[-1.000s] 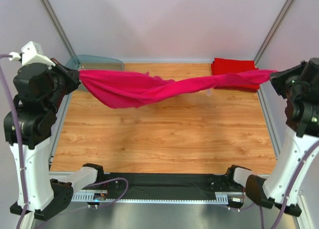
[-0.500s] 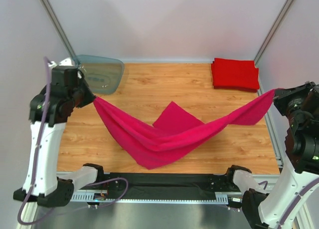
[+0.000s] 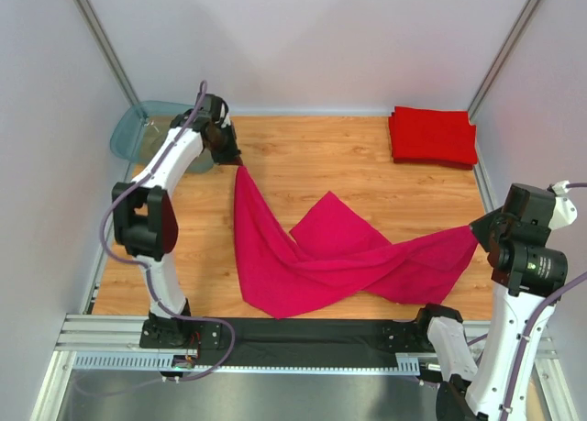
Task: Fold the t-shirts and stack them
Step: Flatten the tshirt out
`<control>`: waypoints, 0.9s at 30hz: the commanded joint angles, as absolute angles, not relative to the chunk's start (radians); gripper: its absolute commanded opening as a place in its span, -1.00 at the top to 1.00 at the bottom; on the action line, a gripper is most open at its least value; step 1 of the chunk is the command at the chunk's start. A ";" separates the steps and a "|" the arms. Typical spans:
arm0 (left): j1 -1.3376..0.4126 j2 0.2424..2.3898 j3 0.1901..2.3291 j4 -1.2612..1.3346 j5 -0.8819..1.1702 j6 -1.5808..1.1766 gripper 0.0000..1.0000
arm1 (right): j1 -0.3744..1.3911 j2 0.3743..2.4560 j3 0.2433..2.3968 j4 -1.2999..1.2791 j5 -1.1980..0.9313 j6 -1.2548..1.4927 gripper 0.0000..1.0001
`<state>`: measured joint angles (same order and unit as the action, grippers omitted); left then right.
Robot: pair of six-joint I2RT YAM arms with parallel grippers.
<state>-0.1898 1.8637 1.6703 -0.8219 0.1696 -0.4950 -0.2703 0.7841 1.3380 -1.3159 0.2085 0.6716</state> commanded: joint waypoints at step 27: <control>-0.276 1.327 2.071 -1.164 -0.242 -0.446 1.00 | -0.268 0.923 1.629 -1.348 0.400 0.703 1.00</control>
